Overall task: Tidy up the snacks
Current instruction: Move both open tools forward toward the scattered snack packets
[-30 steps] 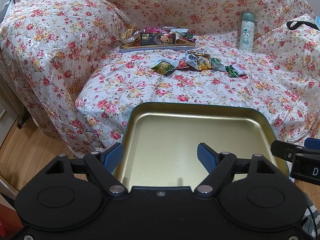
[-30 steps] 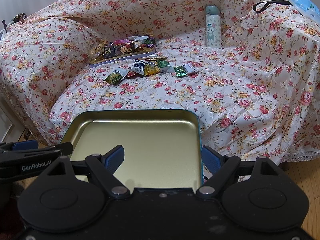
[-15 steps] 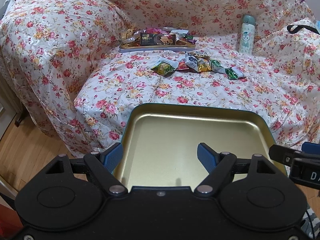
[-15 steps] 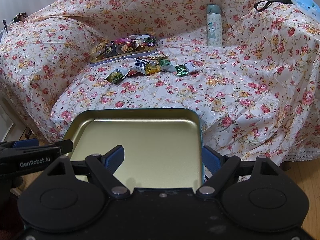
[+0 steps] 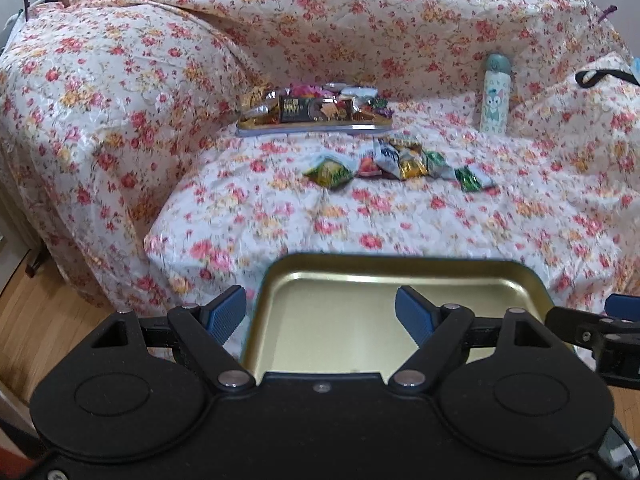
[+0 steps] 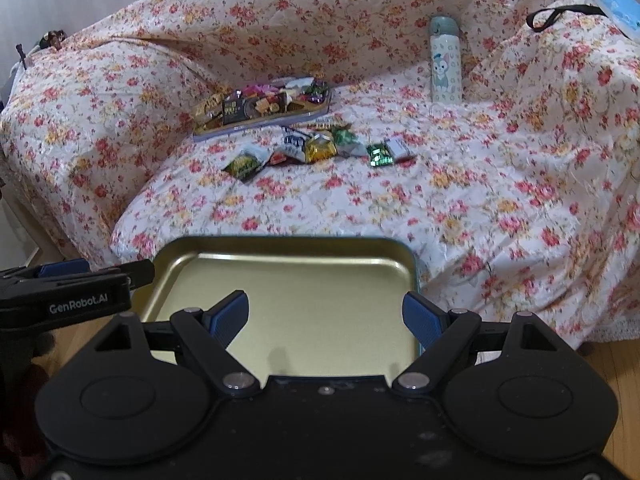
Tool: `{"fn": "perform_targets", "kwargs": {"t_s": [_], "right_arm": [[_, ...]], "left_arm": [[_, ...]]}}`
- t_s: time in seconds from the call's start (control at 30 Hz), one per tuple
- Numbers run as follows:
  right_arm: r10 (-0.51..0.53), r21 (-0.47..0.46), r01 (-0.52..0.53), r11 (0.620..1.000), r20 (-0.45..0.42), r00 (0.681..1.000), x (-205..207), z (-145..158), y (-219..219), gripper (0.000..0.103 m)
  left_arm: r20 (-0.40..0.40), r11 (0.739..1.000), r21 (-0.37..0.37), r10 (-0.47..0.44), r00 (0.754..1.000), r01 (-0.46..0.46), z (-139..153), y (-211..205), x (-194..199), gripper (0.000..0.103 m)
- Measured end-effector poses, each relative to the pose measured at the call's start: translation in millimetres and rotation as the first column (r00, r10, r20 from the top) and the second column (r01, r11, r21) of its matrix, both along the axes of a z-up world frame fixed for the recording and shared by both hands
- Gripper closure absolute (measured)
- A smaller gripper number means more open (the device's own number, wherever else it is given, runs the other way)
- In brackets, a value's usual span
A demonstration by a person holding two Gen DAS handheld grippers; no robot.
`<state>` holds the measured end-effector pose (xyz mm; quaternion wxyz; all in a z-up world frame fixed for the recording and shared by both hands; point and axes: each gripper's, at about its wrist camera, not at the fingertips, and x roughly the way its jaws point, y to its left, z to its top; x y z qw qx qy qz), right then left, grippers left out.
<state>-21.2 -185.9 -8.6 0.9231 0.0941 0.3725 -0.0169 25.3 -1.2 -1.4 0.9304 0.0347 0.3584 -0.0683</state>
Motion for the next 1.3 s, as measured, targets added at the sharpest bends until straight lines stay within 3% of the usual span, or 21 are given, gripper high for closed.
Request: {"fn": "perform_targets", "kwargs": {"t_s": [0.2, 0.43, 0.83, 1.3], "right_arm": [[0.030, -0.031, -0.029, 0.999, 0.018, 0.999, 34, 3, -10, 0.015], [0.009, -0.054, -0.011, 0.999, -0.046, 0.999, 91, -3, -39, 0.015], [0.040, -0.025, -0.042, 0.999, -0.078, 0.996, 164, -17, -65, 0.017], [0.080, -0.014, -0.080, 0.997, -0.006, 0.997, 218, -31, -69, 0.017]], "left_arm": [[0.038, 1.000, 0.003, -0.008, 0.999, 0.007, 14, 6, 33, 0.021], [0.103, 0.999, 0.027, -0.023, 0.994, 0.020, 30, 7, 74, 0.021], [0.027, 0.995, 0.068, -0.075, 0.997, 0.073, 20, -7, 148, 0.021], [-0.001, 0.988, 0.093, -0.120, 0.993, 0.120, -16, -38, 200, 0.021]]}}
